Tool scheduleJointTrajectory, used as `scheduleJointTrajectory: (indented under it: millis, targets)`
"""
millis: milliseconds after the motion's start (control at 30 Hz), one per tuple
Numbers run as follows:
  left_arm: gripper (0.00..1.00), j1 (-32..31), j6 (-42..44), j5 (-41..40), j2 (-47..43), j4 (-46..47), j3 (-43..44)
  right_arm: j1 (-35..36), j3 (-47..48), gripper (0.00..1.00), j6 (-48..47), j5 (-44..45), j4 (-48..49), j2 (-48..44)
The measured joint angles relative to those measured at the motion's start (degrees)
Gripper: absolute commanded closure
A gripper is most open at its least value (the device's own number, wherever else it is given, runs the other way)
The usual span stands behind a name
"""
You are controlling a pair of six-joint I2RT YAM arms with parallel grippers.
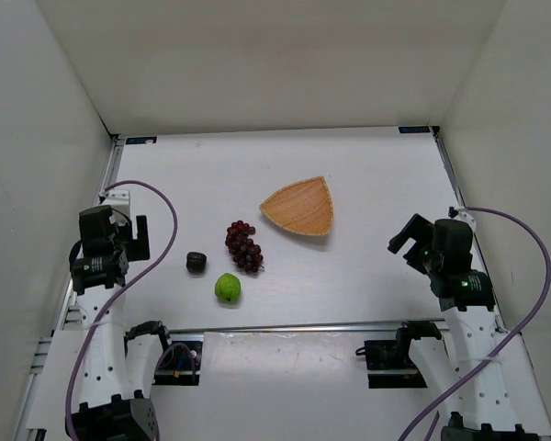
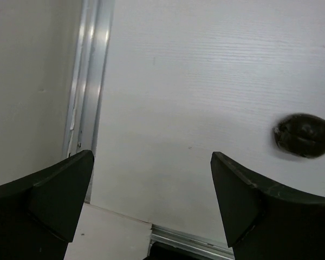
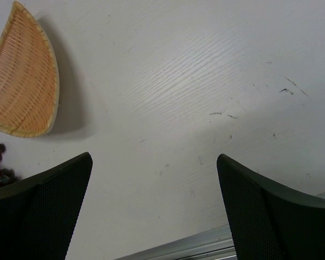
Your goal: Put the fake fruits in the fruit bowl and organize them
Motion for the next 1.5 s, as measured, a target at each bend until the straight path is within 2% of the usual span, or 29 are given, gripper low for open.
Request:
scheduleJointTrajectory:
  millis: [100, 167, 367, 533, 800, 1033, 1133, 1267, 1300, 1333, 1400, 1500]
  targets:
    - [0.0, -0.85, 5.86, 5.99, 1.03, -1.53, 0.13, 0.0, 0.02, 0.0, -0.2, -0.59, -0.09, 0.31]
    - [0.0, -4.24, 9.27, 9.14, 4.33, -4.63, 1.86, 0.0, 0.02, 0.0, -0.24, -1.27, -0.04, 0.85]
    - [0.0, -15.69, 11.89, 12.39, 26.36, -9.42, 13.88, 0.0, 0.02, 0.0, -0.24, -3.85, 0.37, 4.98]
    - [0.0, -21.14, 11.28, 14.21, 37.13, -10.84, 14.21, 0.0, 0.22, 0.0, -0.24, -4.87, 1.09, 5.62]
    - [0.0, -25.35, 10.25, 18.93, 44.48, -9.94, 13.25, 0.0, 0.22, 0.0, -0.24, -4.63, 1.42, 5.01]
    - [0.0, -28.5, 8.11, 17.42, 55.25, -7.26, 12.55, 0.0, 0.22, 0.0, -0.24, -4.24, 1.44, 5.66]
    - [0.1, -28.61, 7.21, 15.61, 57.22, -6.14, 12.48, 0.0, 0.22, 0.0, -0.28, -3.91, 1.44, 5.88]
    - [0.42, -28.59, 6.56, 14.32, 57.2, -5.44, 12.5, 0.0, 0.22, 0.0, -0.33, -3.06, 1.44, 5.97]
    - [0.59, -28.59, 6.64, 14.14, 57.2, -5.51, 12.5, 0.0, 0.22, 0.0, -0.35, -2.8, 1.44, 6.05]
    - [0.66, -28.61, 6.95, 14.03, 57.2, -5.64, 12.5, 0.0, 0.22, 0.0, -0.35, -2.56, 1.44, 6.14]
    - [0.73, -28.61, 6.84, 13.92, 57.18, -6.36, 12.61, 0.0, 0.22, 0.0, -0.37, -2.27, 1.49, 6.43]
    - [0.74, -29.07, 6.88, 13.49, 57.0, -9.44, 15.13, 0.0, 0.22, 0.0, -0.37, -2.12, 1.7, 7.45]
